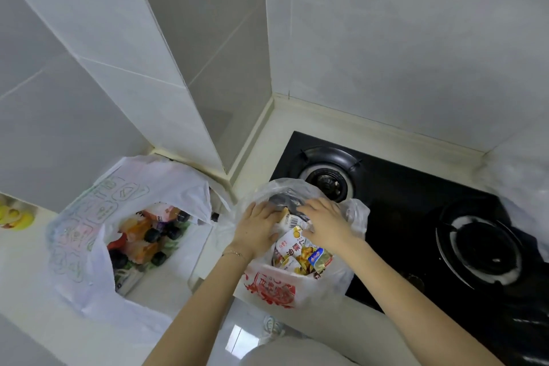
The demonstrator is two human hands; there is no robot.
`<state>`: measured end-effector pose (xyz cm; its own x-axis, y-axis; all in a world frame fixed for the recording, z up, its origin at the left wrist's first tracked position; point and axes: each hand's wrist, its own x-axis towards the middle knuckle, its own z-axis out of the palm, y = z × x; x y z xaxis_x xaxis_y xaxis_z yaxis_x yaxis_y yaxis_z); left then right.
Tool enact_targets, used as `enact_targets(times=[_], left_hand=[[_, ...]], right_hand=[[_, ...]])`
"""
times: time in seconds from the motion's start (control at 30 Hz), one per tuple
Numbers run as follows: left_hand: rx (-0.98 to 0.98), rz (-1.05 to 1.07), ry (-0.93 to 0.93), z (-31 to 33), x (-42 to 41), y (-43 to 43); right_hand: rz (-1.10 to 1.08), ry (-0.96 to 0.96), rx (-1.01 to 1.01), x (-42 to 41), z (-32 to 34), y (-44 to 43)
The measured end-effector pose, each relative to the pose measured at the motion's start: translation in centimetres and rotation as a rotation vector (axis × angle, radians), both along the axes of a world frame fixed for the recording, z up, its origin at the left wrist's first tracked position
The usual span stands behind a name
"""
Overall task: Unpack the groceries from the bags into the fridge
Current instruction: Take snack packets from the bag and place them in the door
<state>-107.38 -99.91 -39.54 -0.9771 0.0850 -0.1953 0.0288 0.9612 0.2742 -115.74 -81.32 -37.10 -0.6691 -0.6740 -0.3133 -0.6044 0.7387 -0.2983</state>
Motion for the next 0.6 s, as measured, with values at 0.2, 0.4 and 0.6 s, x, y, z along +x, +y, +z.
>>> enact_targets(times=[0.2,0.4,0.6], left_hand=[[-0.038,0.036,-0.111,-0.7,-0.6,-0.4],[0.049,0.047,-0.040,-0.9,-0.2,-0.9],[0.381,0.176,0.131,0.4,0.4,-0.8]], right_hand=[[-0.029,0.037,0.133,0.7,-1.9,-0.9],[-0.095,0.099,0.030,0.8,-2.5,-1.5],[-0.242,0.030,-0.122,0.1,-1.4,-1.7]])
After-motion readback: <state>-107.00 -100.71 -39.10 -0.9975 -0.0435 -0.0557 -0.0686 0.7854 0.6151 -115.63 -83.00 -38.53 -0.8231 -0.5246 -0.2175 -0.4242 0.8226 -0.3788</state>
